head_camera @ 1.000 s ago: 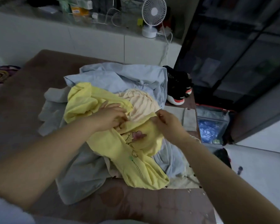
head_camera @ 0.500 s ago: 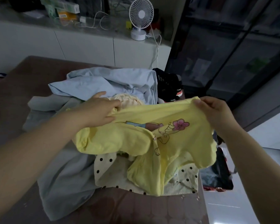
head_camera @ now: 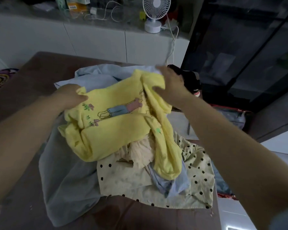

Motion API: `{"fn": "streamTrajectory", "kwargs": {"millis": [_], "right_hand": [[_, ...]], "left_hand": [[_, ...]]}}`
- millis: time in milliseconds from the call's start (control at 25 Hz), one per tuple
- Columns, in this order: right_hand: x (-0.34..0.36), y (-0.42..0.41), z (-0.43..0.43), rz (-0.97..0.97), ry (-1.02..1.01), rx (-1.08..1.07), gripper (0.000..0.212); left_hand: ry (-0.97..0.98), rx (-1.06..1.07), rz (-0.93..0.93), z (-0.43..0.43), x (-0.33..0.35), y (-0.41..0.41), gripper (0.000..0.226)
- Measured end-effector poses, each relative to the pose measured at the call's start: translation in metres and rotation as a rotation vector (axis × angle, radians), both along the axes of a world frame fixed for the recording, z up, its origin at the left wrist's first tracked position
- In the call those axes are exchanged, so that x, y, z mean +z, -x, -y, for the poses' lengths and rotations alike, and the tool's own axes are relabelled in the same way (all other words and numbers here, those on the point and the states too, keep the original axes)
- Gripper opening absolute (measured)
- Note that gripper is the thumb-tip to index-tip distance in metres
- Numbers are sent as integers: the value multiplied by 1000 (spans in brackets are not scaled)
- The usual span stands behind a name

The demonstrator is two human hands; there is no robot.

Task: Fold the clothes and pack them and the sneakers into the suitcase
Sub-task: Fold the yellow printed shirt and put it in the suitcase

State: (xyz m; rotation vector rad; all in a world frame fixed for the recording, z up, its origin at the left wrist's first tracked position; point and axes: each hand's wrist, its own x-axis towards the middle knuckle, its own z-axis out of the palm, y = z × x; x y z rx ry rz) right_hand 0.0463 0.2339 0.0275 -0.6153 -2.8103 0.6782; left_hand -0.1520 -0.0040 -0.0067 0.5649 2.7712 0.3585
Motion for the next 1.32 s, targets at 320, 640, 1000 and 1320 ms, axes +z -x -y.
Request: {"fn": "streamTrajectory", "kwargs": {"millis": [320, 640, 1000, 1320], "right_hand": [[-113, -98, 63, 350, -4, 32, 67], [-44, -153, -46, -15, -146, -512, 28], [-94, -115, 112, 278, 764, -379, 42], [-68, -88, 135, -257, 1535, -841, 20]], "left_hand": [[88, -210, -78, 26, -31, -21, 77], [-255, -102, 443, 25, 20, -39, 23], [-475, -18, 225, 3, 21, -79, 15], [-451, -105, 159, -7, 55, -88, 19]]}}
